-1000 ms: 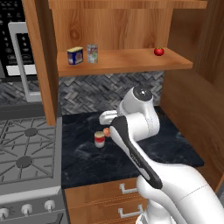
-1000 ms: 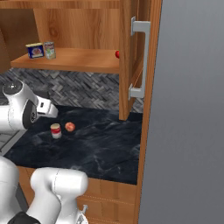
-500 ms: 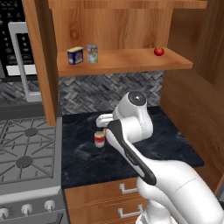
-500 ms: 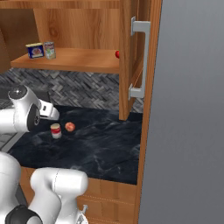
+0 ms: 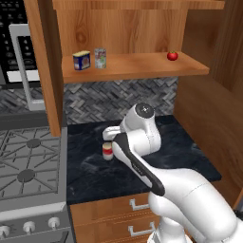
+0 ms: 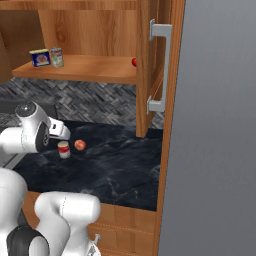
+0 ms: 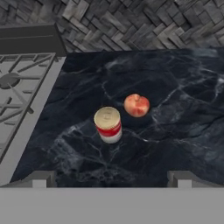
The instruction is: Pick the cans from the counter and place them in their designated side in the cabinet.
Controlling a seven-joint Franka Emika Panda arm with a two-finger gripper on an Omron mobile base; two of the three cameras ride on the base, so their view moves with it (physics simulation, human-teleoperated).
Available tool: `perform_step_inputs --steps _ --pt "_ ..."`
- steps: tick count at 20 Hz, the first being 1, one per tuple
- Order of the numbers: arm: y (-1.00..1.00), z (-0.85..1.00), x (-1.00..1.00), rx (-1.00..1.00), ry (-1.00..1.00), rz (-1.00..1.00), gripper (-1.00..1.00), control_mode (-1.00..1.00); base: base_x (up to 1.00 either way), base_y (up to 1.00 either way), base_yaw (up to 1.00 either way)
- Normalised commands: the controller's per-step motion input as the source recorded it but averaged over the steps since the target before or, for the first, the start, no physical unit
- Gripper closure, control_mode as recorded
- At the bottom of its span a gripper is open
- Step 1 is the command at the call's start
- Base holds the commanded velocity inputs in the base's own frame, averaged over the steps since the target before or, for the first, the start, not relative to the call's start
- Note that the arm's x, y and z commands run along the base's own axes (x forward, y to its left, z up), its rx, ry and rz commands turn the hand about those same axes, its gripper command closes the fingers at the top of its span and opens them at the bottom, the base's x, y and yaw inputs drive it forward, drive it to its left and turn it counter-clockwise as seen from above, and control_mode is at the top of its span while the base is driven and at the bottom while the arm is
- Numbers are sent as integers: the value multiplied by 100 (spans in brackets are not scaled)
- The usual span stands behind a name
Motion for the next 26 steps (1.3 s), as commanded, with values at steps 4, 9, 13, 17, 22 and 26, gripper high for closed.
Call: perform_step_inputs --steps 4,9,13,17,22,26 --pt "4 -25 22 0 0 0 -100 -100 0 0 0" --pt "11 -23 24 0 1 0 -100 -100 0 0 0" --pt "11 -19 26 0 2 0 -100 -100 0 0 0" --pt "5 -18 20 0 4 0 -100 -100 0 0 0" --pt "5 -13 17 0 6 0 -100 -100 0 0 0" --pt "9 -12 13 0 2 0 -100 -100 0 0 0"
